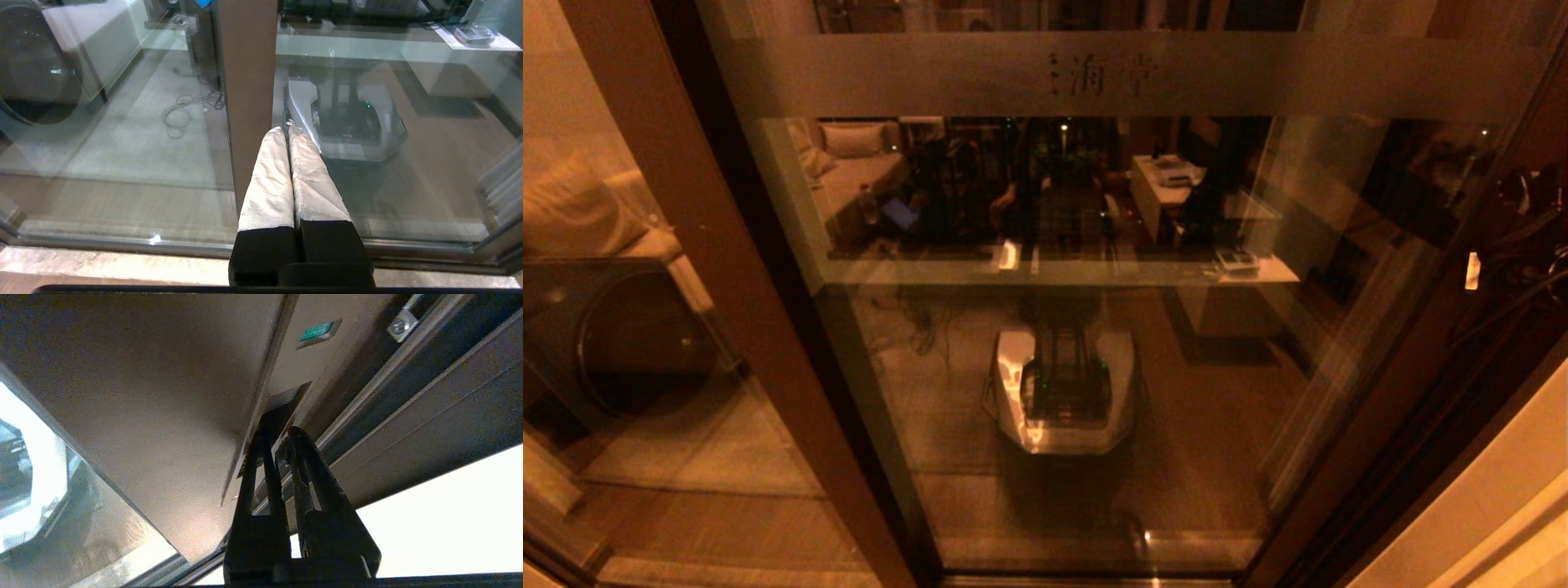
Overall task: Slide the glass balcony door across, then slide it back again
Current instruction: Close the slid door
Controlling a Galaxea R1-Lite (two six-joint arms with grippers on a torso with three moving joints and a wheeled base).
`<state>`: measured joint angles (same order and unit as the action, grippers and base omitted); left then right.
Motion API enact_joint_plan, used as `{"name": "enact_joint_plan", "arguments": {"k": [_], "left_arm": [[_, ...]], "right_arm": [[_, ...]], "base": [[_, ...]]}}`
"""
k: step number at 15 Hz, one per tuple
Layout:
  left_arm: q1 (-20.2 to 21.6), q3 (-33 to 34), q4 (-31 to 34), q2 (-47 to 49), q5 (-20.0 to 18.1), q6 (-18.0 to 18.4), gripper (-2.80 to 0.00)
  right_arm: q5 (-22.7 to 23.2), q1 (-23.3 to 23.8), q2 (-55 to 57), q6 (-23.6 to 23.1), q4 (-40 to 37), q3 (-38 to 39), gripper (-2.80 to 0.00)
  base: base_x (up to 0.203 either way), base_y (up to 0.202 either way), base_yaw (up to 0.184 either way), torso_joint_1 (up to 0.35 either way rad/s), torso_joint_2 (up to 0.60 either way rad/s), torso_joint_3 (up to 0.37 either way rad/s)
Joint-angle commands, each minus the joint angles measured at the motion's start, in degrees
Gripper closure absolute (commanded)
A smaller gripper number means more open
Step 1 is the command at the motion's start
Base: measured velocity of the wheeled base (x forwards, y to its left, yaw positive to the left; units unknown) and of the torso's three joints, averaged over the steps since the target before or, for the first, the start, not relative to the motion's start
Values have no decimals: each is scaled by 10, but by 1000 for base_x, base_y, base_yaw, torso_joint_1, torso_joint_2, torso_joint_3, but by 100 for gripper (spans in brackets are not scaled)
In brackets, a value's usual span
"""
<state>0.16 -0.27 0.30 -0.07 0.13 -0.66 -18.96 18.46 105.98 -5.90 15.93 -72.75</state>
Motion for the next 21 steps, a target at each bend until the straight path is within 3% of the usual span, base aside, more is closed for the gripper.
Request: {"name": "enact_joint_plan", "arguments": {"k": [1, 21], "left_arm": [[0, 0, 0, 1, 0, 0, 0], [0, 0, 0, 1, 0, 0, 0]], "right_arm": [[-2, 3, 3, 0, 2, -6, 0], [1, 48, 44, -4, 2, -57, 0]], "base": [[0, 0, 0, 0, 0, 0], [0, 0, 0, 0, 0, 0]]}}
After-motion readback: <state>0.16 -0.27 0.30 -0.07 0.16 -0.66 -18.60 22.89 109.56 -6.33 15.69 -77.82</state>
